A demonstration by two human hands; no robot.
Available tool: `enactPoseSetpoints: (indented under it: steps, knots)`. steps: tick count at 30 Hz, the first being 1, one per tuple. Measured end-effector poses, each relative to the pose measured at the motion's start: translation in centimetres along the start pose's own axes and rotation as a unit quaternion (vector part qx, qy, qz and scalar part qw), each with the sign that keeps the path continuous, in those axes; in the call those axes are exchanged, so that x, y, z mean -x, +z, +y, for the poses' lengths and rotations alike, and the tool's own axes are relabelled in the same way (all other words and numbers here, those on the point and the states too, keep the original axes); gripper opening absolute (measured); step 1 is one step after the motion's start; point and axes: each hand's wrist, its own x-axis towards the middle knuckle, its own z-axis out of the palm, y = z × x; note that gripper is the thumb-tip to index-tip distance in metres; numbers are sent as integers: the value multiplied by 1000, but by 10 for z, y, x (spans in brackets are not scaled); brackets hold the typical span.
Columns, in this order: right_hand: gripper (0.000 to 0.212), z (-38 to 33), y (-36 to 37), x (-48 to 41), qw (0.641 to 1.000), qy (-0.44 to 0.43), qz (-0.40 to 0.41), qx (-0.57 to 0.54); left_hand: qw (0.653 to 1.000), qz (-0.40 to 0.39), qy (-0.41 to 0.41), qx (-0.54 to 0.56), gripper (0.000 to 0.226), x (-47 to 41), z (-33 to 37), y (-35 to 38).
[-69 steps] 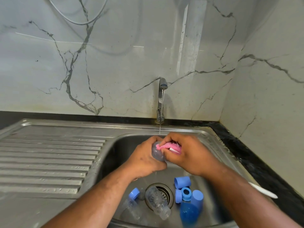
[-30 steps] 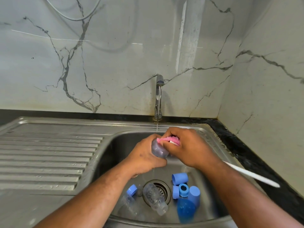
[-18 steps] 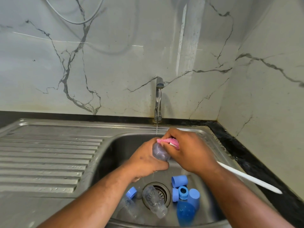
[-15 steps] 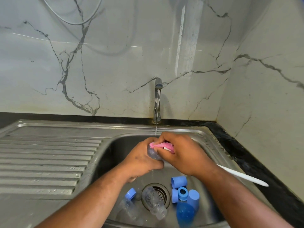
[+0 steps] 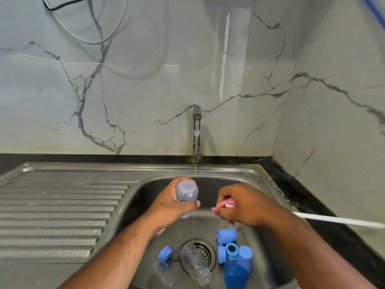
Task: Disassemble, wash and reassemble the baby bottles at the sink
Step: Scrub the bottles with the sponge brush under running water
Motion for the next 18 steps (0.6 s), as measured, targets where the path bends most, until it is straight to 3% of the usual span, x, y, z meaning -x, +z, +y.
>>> enactPoseSetpoints:
  steps: [5, 10, 18]
  knots:
    - [28, 10, 18, -7, 996, 27, -81, 8, 998, 30, -15, -47, 59, -6, -7, -1]
    - [31, 11, 21, -10, 995, 21, -94, -8, 979, 72, -37, -186, 68, -33, -7, 7]
    - [27, 16, 23, -15, 996, 5, -91, -23, 984, 90, -13, -156, 53, -60, -25, 33]
